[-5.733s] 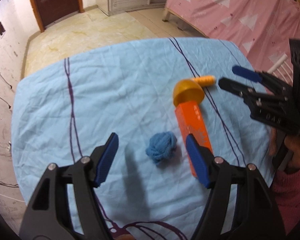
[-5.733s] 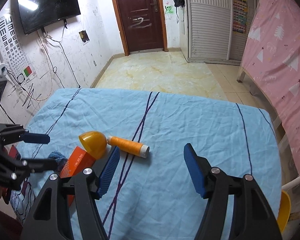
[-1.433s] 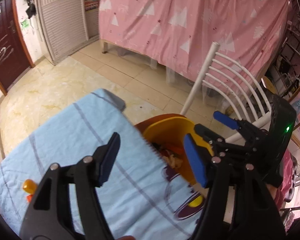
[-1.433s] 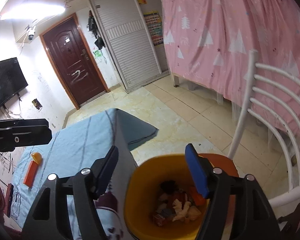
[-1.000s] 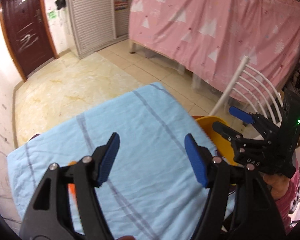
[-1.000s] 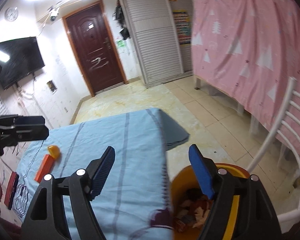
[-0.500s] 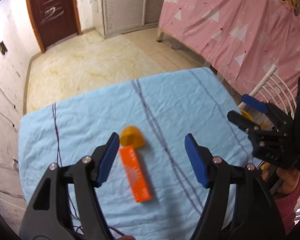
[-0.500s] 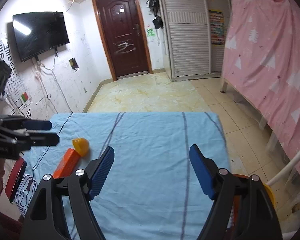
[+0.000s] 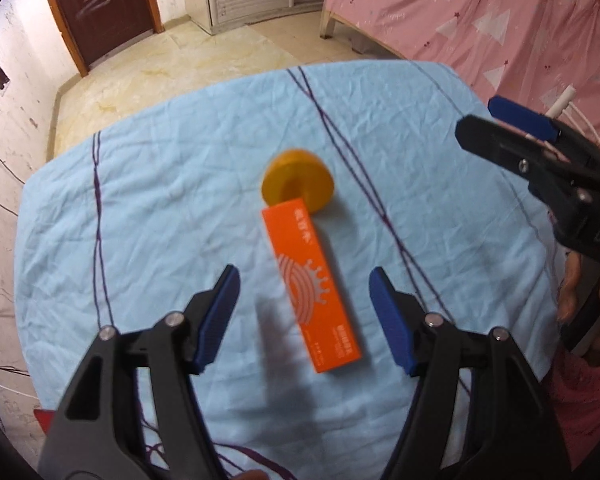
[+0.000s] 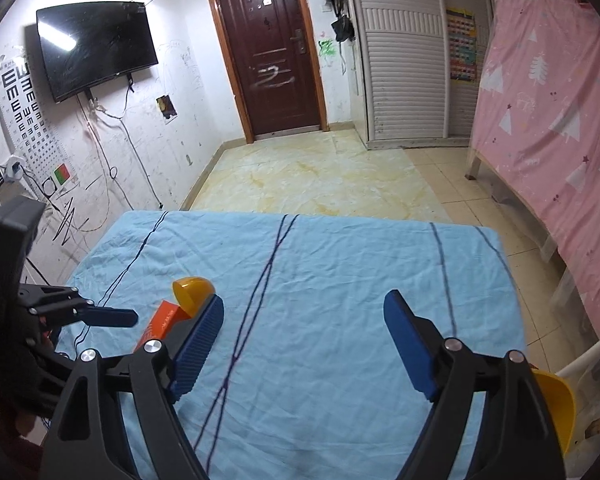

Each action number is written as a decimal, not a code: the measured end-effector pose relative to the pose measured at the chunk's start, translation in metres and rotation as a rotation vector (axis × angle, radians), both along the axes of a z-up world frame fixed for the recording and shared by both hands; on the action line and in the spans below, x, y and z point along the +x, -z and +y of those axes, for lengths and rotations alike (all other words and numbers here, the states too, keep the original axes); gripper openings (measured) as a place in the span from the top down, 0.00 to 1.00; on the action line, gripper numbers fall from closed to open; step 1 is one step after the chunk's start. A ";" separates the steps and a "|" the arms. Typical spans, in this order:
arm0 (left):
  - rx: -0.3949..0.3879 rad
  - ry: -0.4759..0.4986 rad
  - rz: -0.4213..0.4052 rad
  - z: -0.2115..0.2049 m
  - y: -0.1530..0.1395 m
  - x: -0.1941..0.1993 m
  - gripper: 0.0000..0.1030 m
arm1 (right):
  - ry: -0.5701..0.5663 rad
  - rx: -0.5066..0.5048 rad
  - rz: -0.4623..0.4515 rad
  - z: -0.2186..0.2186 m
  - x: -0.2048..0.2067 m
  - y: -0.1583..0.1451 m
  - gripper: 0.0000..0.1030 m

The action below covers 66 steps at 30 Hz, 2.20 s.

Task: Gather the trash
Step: 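Grasp the orange box with the left tool while the right tool grasps the yellow cap, then carry the orange box and yellow cap to the yellow bin and open both tools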

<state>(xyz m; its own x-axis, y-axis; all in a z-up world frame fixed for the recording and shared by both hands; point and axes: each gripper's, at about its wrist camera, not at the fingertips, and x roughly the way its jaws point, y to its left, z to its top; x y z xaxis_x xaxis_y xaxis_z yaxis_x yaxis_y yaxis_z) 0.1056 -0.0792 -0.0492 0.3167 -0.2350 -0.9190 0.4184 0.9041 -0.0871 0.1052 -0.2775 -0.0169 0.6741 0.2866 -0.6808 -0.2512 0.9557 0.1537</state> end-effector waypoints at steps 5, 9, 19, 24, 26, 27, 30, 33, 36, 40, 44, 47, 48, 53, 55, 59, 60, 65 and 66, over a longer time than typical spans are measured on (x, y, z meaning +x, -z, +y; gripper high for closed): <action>-0.001 0.007 0.016 0.004 0.011 0.001 0.53 | -0.027 -0.013 0.016 0.017 0.005 0.006 0.26; 0.009 0.006 -0.032 0.009 0.009 -0.001 0.75 | -0.050 -0.023 0.031 0.033 0.011 0.010 0.26; 0.009 -0.066 -0.035 0.055 0.007 0.006 0.79 | -0.158 -0.029 0.073 0.079 0.027 0.022 0.26; 0.005 -0.085 -0.038 0.070 0.007 0.006 0.79 | -0.162 -0.046 0.108 0.094 0.039 0.034 0.26; -0.003 -0.087 -0.036 0.073 0.007 0.006 0.79 | -0.152 -0.060 0.116 0.097 0.044 0.037 0.26; -0.007 -0.086 -0.036 0.074 0.006 0.006 0.79 | -0.147 -0.071 0.120 0.099 0.045 0.039 0.26; -0.013 -0.084 -0.035 0.075 0.007 0.006 0.79 | -0.134 -0.109 0.133 0.101 0.047 0.045 0.40; -0.018 -0.085 -0.033 0.074 0.007 0.007 0.79 | -0.117 -0.133 0.138 0.101 0.048 0.050 0.62; -0.018 -0.086 -0.034 0.075 0.008 0.007 0.79 | -0.113 -0.136 0.138 0.098 0.048 0.051 0.67; -0.011 -0.090 -0.035 0.076 0.006 0.006 0.79 | -0.111 -0.124 0.119 0.094 0.044 0.046 0.67; -0.004 -0.103 -0.045 0.073 0.001 0.004 0.79 | -0.112 -0.099 0.094 0.089 0.038 0.037 0.66; 0.001 -0.107 -0.060 0.069 -0.006 0.002 0.79 | -0.108 -0.082 0.078 0.081 0.033 0.030 0.66; 0.002 -0.108 -0.066 0.067 -0.009 0.001 0.79 | -0.105 -0.078 0.073 0.080 0.032 0.028 0.66; 0.011 -0.100 -0.092 0.055 -0.019 -0.005 0.79 | -0.085 -0.045 0.044 0.061 0.021 0.016 0.66; 0.018 -0.091 -0.102 0.048 -0.023 -0.008 0.79 | -0.073 -0.034 0.032 0.051 0.017 0.012 0.66; 0.028 -0.078 -0.118 0.035 -0.027 -0.013 0.79 | -0.046 -0.013 0.012 0.031 0.010 0.005 0.66; 0.030 -0.075 -0.121 0.032 -0.028 -0.014 0.79 | -0.038 -0.007 0.007 0.024 0.007 0.003 0.66; 0.050 -0.048 -0.137 0.007 -0.031 -0.018 0.79 | 0.009 0.024 -0.011 -0.008 -0.003 0.000 0.66; 0.053 -0.042 -0.141 0.003 -0.032 -0.019 0.79 | 0.016 0.030 -0.013 -0.013 -0.004 0.000 0.66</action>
